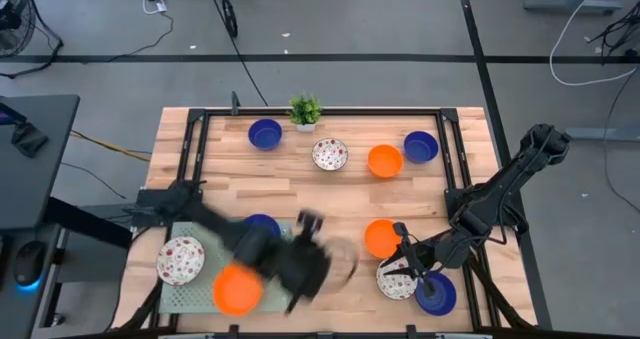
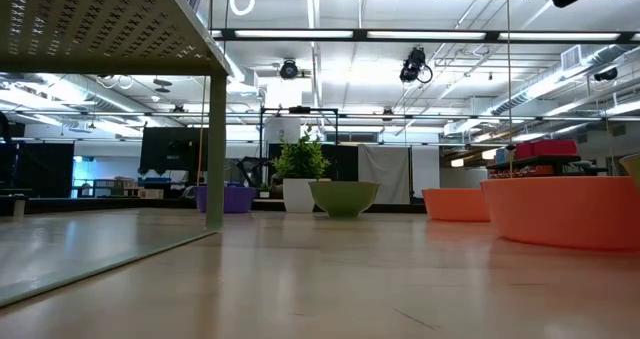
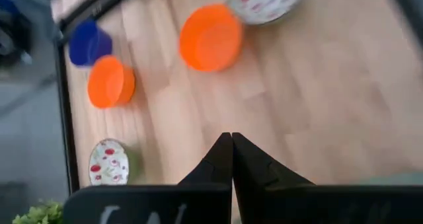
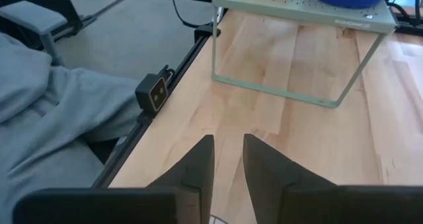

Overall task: Pick & Place Mini bowls
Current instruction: Stack the white bowl on top of the white bowl on the shelf

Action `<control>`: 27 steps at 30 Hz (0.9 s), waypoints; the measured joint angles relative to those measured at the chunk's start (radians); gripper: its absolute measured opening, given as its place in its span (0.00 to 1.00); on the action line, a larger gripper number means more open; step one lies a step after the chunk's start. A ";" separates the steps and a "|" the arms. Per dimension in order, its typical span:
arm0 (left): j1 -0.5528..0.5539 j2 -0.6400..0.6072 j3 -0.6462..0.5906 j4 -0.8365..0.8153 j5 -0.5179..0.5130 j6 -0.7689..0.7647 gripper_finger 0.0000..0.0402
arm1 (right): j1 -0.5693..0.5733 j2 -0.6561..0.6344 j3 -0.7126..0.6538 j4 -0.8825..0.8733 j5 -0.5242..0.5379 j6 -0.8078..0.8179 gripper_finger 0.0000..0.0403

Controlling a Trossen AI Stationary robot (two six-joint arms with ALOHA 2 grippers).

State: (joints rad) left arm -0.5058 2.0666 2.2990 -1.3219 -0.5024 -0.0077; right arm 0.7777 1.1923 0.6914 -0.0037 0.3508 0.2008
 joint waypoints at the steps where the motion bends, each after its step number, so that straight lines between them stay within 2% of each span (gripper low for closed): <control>1: 0.052 0.000 0.000 0.011 0.041 0.024 0.01 | 0.002 0.000 0.000 -0.002 0.000 0.000 0.21; 6: 0.305 0.000 0.000 0.137 0.342 0.125 0.01 | 0.006 0.000 0.000 -0.018 -0.001 0.026 0.21; 9: 0.420 0.004 -0.009 0.232 0.458 0.166 0.01 | 0.019 0.000 0.000 -0.057 -0.001 0.070 0.21; 13: 0.527 0.011 -0.108 0.330 0.454 0.145 0.01 | 0.055 0.000 0.000 -0.110 -0.002 0.114 0.21; 18: 0.615 0.012 -0.318 0.483 0.442 0.053 0.01 | 0.108 0.000 0.000 -0.129 -0.002 0.147 0.21; 22: 0.655 0.013 -0.487 0.673 0.441 -0.009 0.01 | 0.125 0.000 0.000 -0.126 -0.001 0.136 0.21; 27: 0.683 0.013 -0.591 0.737 0.356 -0.038 0.02 | 0.124 0.000 0.000 -0.112 0.000 0.110 0.21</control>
State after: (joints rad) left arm 0.1774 2.0796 1.7078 -0.5853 -0.1460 -0.0459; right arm 0.9020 1.1923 0.6914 -0.1157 0.3511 0.3112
